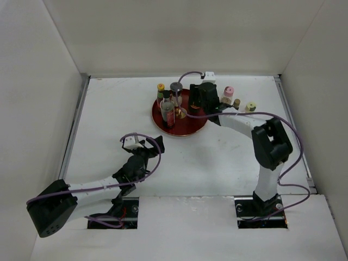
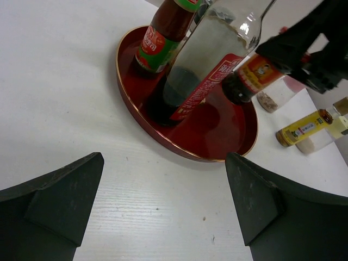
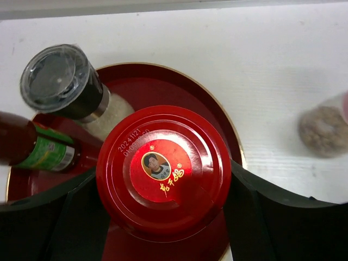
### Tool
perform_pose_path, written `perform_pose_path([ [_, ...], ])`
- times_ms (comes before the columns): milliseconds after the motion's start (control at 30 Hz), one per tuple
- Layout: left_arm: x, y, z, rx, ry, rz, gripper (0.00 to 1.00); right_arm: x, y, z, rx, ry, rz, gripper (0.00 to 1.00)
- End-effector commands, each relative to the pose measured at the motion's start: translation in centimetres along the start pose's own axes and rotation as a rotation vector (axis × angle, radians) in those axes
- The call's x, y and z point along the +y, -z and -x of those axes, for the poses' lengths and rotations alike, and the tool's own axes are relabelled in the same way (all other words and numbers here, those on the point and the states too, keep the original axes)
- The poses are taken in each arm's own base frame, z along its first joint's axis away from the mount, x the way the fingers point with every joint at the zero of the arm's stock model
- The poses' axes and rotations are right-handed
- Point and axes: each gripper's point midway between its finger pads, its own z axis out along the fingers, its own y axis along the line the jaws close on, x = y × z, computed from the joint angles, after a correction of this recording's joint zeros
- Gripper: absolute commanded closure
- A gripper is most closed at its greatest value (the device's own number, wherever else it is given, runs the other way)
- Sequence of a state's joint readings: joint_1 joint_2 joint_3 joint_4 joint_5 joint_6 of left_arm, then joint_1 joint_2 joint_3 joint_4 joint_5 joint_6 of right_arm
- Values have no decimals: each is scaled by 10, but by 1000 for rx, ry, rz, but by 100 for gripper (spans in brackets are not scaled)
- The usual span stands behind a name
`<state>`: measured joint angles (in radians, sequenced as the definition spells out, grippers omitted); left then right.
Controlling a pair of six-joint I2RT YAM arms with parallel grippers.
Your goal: Organize the condiment bottles
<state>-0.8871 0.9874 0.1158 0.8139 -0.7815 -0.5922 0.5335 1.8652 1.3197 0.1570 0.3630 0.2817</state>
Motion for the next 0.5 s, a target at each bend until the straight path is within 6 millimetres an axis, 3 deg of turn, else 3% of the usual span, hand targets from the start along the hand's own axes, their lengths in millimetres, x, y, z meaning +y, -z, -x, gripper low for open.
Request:
perform_pose_path([
  [0,-8,1,8,-27,54,-29,3,22,-11,96,-249,-84,65,39],
  [133,-7,2,7,-26,54,-32,3,25,-37,90,-230,-77,66,39],
  [333,-7,4,8,-28,57,-35,3,25,-57,84,-220,-72,49,36],
  [467,-7,4,8,-27,56,-34,3,24,-62,78,-209,-61,42,18],
])
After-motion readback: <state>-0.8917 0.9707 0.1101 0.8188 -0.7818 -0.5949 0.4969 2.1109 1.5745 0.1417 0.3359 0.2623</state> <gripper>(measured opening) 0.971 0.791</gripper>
